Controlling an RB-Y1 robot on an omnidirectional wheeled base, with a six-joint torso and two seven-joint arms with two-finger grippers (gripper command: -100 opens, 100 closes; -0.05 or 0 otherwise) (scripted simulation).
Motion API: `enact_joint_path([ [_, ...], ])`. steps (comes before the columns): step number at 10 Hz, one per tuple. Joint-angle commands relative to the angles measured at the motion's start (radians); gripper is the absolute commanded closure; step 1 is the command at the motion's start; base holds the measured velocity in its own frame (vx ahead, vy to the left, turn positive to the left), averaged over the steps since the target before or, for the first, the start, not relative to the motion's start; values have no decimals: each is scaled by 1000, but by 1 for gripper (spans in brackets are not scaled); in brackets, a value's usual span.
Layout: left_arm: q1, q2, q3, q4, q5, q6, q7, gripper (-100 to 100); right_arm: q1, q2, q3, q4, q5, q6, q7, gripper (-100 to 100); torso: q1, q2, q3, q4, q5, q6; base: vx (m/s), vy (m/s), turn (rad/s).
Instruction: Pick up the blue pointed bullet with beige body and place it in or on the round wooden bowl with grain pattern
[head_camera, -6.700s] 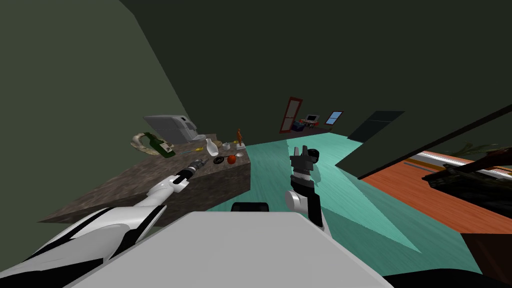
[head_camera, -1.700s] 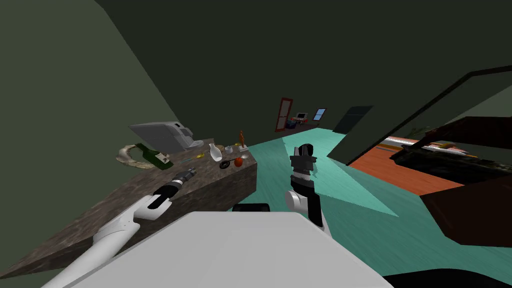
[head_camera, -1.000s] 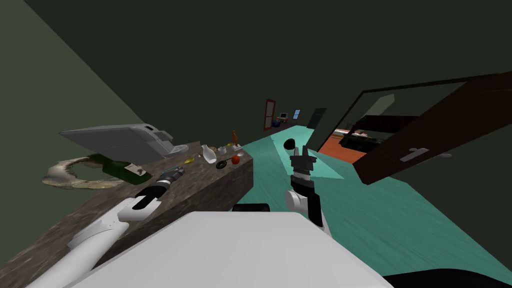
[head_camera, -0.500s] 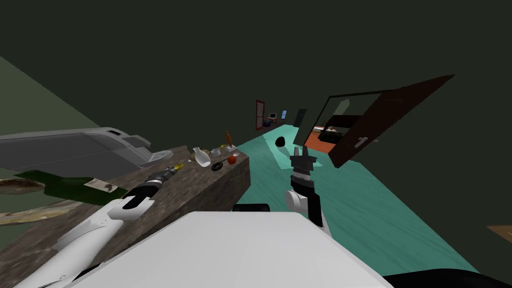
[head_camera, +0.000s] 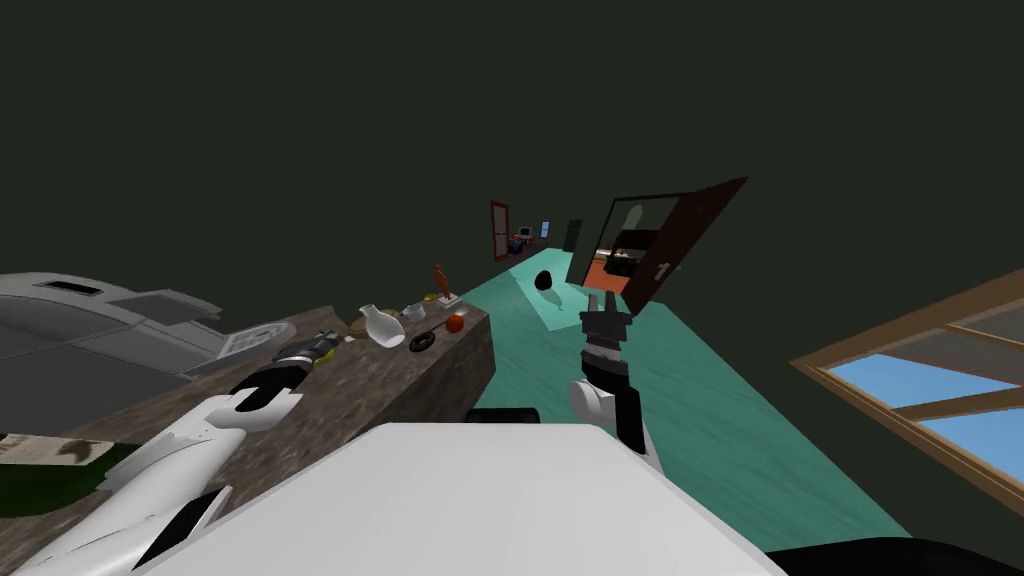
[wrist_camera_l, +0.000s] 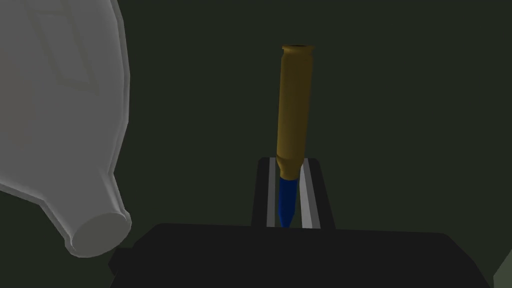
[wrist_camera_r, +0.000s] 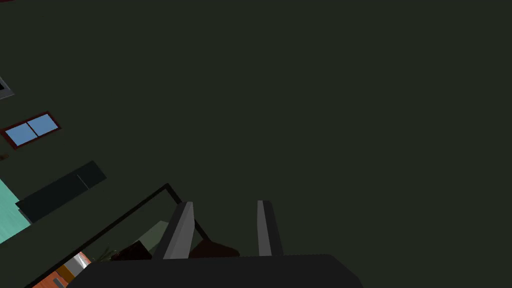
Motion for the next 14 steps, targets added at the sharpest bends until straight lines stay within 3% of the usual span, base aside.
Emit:
enact_joint_path([
  [1, -35, 14, 29, 47, -7, -14, -13, 100, 0, 0, 0, 0, 0, 0, 0, 0, 0, 0, 0, 0, 0, 0, -8, 148, -388],
  [2, -35, 14, 29, 47, -7, -14, -13, 100, 0, 0, 0, 0, 0, 0, 0, 0, 1, -1, -1, 0, 0, -1, 6, 102, -77],
  [6, -116, 44, 91, 131, -33, -42, -50, 100, 0, 0, 0, 0, 0, 0, 0, 0, -2, -2, -1, 0, 0, 0, -9, 86, -318],
  [7, -116, 40, 84, 136, -31, -42, -50, 100, 0, 0, 0, 0, 0, 0, 0, 0, -4, -1, -1, 0, 0, -1, -6, 28, -90],
  [8, -120, 41, 85, 136, -31, -45, -53, -100, 0, 0, 0, 0, 0, 0, 0, 0, -6, -1, 0, 0, 0, -5, 2, 6, 2],
  [12, -120, 41, 85, 136, -31, -45, -53, -100, 0, 0, 0, 0, 0, 0, 0, 0, -8, 0, 0, 0, 0, -5, 0, 0, 0],
  [13, -120, 41, 85, 136, -31, -45, -53, 0, 0, 0, 0, 0, 0, 0, 0, 0, -8, 0, 0, 0, 0, -5, 0, 0, 0],
  [14, -127, 80, 72, 135, -30, -21, -23, -100, 0, 0, 0, 0, 0, 0, 0, 0, -8, 0, 0, 0, 0, -5, -64, -37, -121],
])
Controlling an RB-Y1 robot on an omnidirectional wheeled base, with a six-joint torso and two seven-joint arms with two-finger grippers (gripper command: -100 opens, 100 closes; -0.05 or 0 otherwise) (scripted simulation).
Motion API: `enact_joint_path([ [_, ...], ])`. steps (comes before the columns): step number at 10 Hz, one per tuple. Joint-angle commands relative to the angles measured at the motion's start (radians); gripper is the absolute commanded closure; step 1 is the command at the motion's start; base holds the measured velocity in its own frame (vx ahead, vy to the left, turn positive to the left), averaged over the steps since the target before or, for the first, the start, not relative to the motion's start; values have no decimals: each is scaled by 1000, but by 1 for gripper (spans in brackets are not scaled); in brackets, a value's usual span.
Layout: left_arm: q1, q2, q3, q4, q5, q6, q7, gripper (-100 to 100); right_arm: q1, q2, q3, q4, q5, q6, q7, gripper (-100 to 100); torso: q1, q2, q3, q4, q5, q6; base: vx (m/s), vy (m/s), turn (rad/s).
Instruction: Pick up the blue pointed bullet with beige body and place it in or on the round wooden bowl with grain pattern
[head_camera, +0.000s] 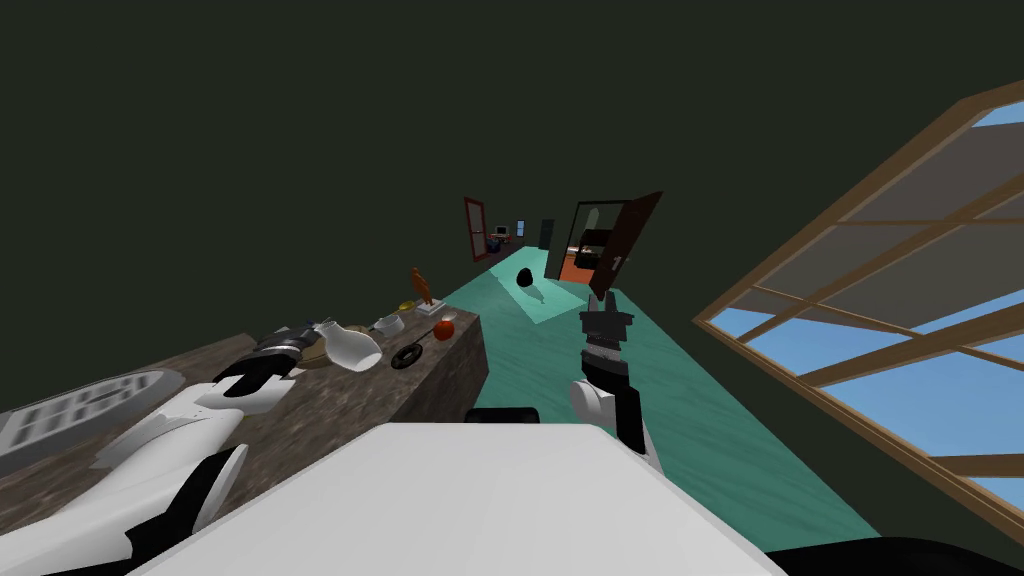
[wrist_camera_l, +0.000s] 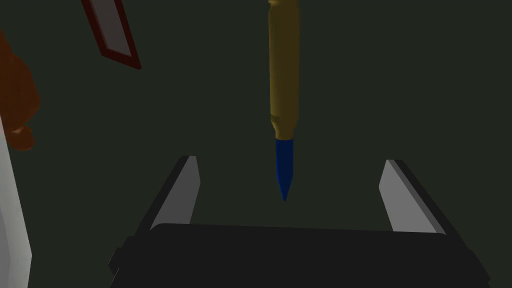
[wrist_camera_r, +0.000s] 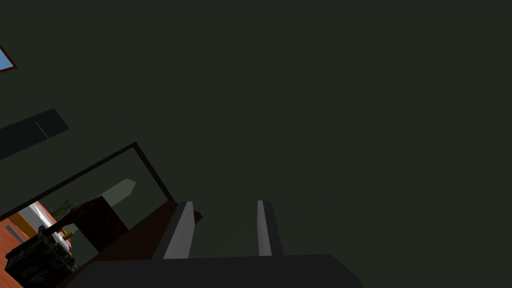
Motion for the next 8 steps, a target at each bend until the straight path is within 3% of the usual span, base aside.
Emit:
enact_joint_path([
  [1, -4, 34, -12, -8, 1, 29, 31, -100, 0, 0, 0, 0, 0, 0, 0, 0, 0, 0, 0, 0, 0, 0, -95, -56, -104],
  [8, -26, 172, -57, -9, 7, 114, 135, -100, 0, 0, 0, 0, 0, 0, 0, 0, -1, 2, 1, 1, 0, -1, -71, -52, -77],
])
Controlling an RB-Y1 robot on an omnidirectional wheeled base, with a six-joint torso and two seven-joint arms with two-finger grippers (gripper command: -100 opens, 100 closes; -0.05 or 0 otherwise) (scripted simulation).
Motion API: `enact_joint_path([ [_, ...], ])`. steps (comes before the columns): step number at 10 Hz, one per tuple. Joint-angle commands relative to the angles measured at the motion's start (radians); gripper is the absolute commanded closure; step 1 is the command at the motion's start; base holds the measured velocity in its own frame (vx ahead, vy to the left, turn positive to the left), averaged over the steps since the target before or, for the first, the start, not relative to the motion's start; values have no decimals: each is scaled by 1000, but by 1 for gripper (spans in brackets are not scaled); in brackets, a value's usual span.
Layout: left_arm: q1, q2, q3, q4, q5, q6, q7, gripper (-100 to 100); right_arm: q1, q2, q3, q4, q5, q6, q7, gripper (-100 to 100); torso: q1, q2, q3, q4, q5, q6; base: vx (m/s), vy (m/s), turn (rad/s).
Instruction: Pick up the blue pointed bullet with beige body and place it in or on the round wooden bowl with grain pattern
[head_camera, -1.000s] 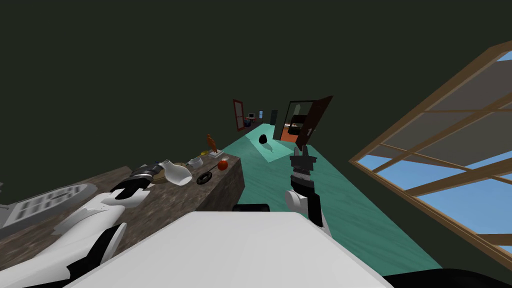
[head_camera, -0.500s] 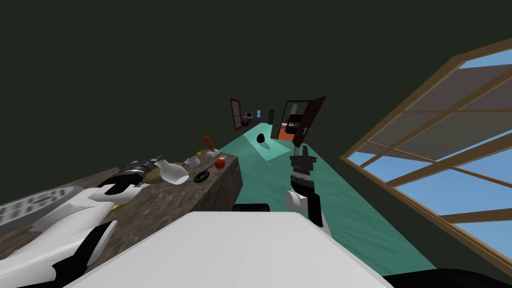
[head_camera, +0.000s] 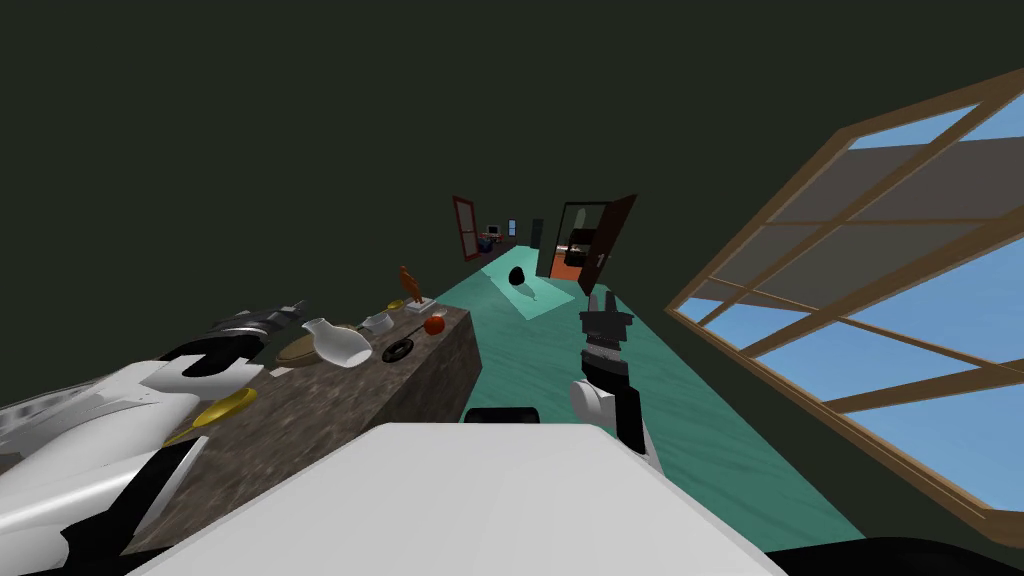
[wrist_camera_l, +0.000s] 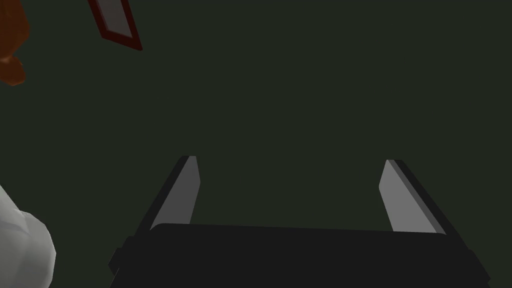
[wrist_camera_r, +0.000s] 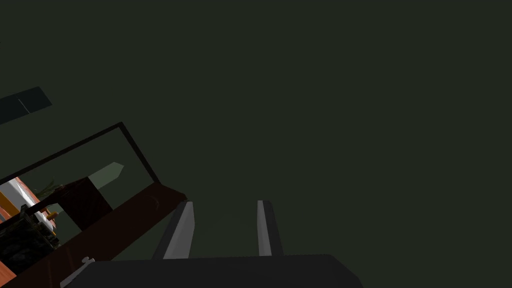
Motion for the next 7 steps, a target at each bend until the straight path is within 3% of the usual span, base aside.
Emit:
enact_joint_path([
  [1, 0, 0, 0, 0, 0, 0, 0, -100, 0, 0, 0, 0, 0, 0, 0, 0, 0, 0, 0, 0, 0, 0, -23, -23, -17],
  [2, -3, 2, 0, 4, 0, -2, 0, 0, 0, 0, 0, 0, 0, 0, 0, 0, 2, -2, -1, 0, 0, -1, 0, 0, 0],
  [7, -2, 2, 0, 4, 0, -1, 0, 0, 0, 0, 0, 0, 0, 0, 0, 0, 4, -4, -2, -1, 1, 0, 0, 0, 0],
])
